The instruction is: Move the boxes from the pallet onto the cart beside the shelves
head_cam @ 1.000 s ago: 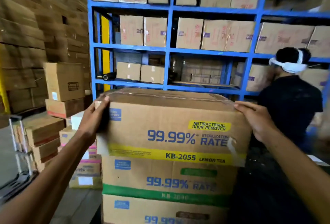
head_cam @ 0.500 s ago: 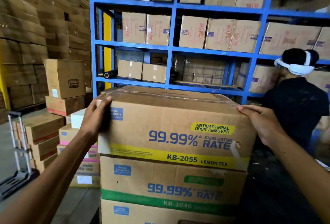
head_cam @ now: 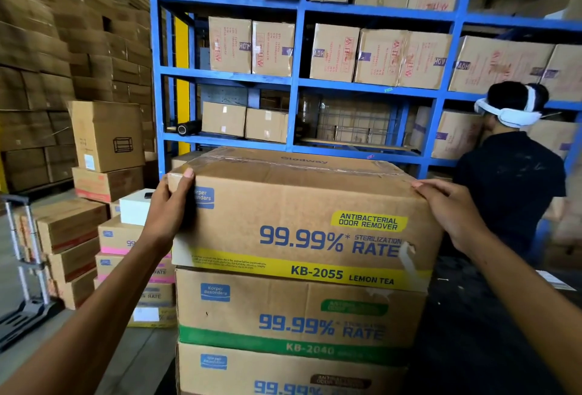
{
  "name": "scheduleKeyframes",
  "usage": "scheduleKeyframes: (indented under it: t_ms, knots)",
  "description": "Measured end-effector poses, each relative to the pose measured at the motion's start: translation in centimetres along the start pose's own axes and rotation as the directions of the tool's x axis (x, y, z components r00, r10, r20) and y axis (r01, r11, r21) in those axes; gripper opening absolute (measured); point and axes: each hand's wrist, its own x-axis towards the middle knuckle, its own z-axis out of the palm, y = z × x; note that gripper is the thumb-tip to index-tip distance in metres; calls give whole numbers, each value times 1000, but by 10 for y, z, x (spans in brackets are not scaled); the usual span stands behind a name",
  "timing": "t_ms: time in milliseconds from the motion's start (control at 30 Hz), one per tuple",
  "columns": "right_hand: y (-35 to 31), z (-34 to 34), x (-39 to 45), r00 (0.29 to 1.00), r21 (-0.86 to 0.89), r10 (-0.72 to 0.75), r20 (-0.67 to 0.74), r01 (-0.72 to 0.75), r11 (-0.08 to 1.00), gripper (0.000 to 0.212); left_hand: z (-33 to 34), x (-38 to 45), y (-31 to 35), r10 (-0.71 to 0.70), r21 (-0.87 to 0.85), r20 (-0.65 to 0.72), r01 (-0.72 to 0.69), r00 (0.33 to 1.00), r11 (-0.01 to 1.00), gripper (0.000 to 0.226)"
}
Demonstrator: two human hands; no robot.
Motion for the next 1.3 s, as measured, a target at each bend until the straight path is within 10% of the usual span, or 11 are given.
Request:
scheduleKeyframes:
  t_ms: [233, 467, 633, 767, 933, 1300]
  knots:
    - [-9, 9, -27, 901, -372, -433, -36, 390, 842, 33, -22, -44, -3, 6, 185, 105, -25, 994, 982, 17]
    - [-29, 93, -133, 699, -65, -663, 268, 699, 712, 28, -72, -146, 10, -53, 394, 68, 22, 996, 919, 60]
    - [-23, 152, -244, 549, 197, -659, 515, 672, 714, 28, -140, -280, 18, -170, 533, -4, 146, 985, 833, 60]
    - [-31, 185, -340, 454, 363, -619, 642, 531, 766, 32, -213, -404, 25, -286, 574, -257, 384, 923, 723, 95]
    - [-53, 226, -449, 276, 466, -615, 738, 451, 761, 24, -303, -537, 47, -313, 537, -526, 594, 791, 599, 83]
    - [-85, 312, -574, 41, 426, -493, 869, 443, 788, 39, -418, -639, 53, -299, 263, -747, 678, 594, 687, 57]
